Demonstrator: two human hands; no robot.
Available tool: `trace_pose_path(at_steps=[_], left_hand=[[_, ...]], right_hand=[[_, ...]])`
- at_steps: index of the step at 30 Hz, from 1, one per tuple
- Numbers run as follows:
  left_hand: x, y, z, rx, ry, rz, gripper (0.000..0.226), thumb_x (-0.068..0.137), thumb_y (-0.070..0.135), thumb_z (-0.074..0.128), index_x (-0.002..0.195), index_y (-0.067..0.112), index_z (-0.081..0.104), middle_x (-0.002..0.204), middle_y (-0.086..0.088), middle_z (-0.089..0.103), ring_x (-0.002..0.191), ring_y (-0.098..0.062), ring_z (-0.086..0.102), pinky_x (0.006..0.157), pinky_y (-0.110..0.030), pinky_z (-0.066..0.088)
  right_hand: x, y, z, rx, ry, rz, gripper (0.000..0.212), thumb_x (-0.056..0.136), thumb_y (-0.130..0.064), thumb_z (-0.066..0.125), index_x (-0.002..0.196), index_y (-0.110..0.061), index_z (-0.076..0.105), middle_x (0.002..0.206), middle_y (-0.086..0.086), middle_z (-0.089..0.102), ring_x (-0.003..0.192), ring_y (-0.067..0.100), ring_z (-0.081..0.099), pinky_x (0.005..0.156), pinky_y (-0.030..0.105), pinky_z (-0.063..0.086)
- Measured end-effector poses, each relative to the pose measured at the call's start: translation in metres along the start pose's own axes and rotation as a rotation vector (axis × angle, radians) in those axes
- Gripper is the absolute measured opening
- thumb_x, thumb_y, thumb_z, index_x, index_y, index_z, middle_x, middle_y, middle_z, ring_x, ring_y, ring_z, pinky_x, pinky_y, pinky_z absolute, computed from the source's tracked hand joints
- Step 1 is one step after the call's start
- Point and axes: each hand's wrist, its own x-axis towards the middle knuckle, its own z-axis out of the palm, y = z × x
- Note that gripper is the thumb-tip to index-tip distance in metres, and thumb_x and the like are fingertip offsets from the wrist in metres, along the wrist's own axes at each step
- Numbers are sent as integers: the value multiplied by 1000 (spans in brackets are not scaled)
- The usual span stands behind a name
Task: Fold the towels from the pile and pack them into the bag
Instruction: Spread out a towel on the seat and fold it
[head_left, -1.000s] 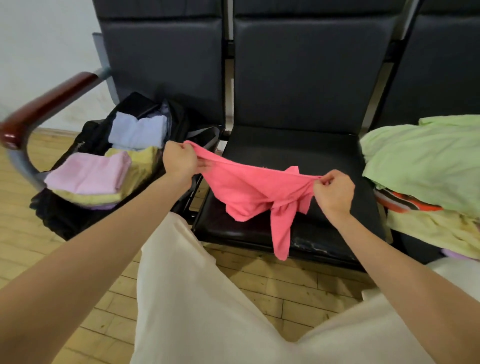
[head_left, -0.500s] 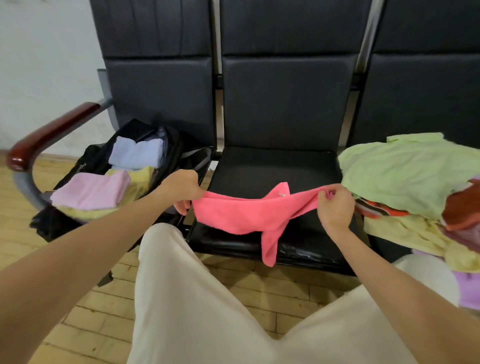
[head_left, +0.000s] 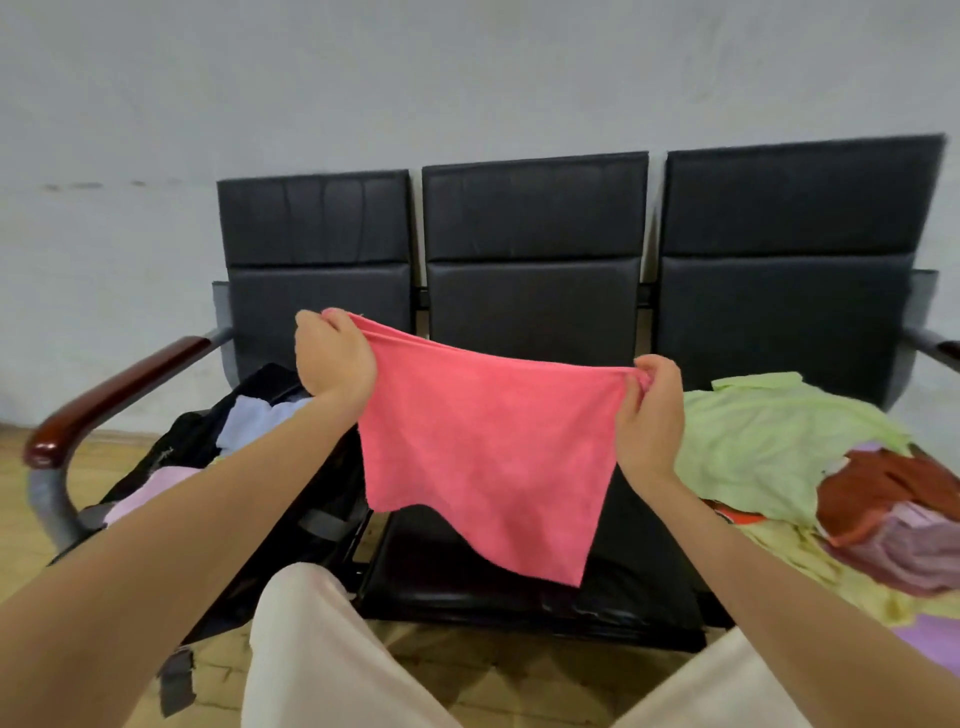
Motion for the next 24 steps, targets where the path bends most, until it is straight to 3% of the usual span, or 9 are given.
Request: trace_pose_path(at_steps=[3,7,9,13,18,21,24], left_hand=[[6,11,-4,-39,62,10,33,102,26,28,110,1,47,109,-17,59,94,-34,58,73,-37,40],[5,18,-9,14,119,21,38,102,25,31,129,-2,37,130,-18,45,103,-37,56,77,-35,39],[5,15,-8,104,91,28,35,103,24,29,128,0,38,131,-18,44,103,-38,56,73,-35,36],[20,6,11,191,-32,24,35,104,21,25,119,-4,43,123,-25,54,109,-42,54,80,-42,38],[37,-1,46,194,-262,66,30,99,9,33,111,-11,52,116,-29,57,109,-46,54,89,-46,43],[53,2,72,68,-411,28,28,99,10,35,106,-8,56,102,-30,64,96,-43,63,88,-47,52],[77,2,105,-176,-412,-113,40,102,24,21,96,4,55,84,-24,65,82,-38,66,83,-44,55]], right_hand=[[5,-8,-4,-27,34,-18,23,99,-14,42,117,-8,55,111,7,55,102,19,53,87,33,45],[5,-7,-9,-166,84,-126,19,99,-16,43,101,-12,62,96,4,58,88,19,47,75,38,46],[7,-4,-8,-187,77,-140,19,98,-17,44,100,-15,63,94,-2,57,87,14,42,69,33,41],[22,0,3,-90,-3,-43,18,98,-18,46,101,-14,64,100,-1,58,84,8,49,69,23,35],[60,19,32,-176,-158,136,19,97,-10,44,104,-5,62,108,12,59,96,25,59,80,33,45],[93,24,41,-141,-187,151,19,97,-7,40,102,-1,58,111,17,55,99,30,58,82,31,43],[124,23,43,-135,-176,111,19,97,-2,40,105,3,57,114,20,53,103,31,54,78,21,33]])
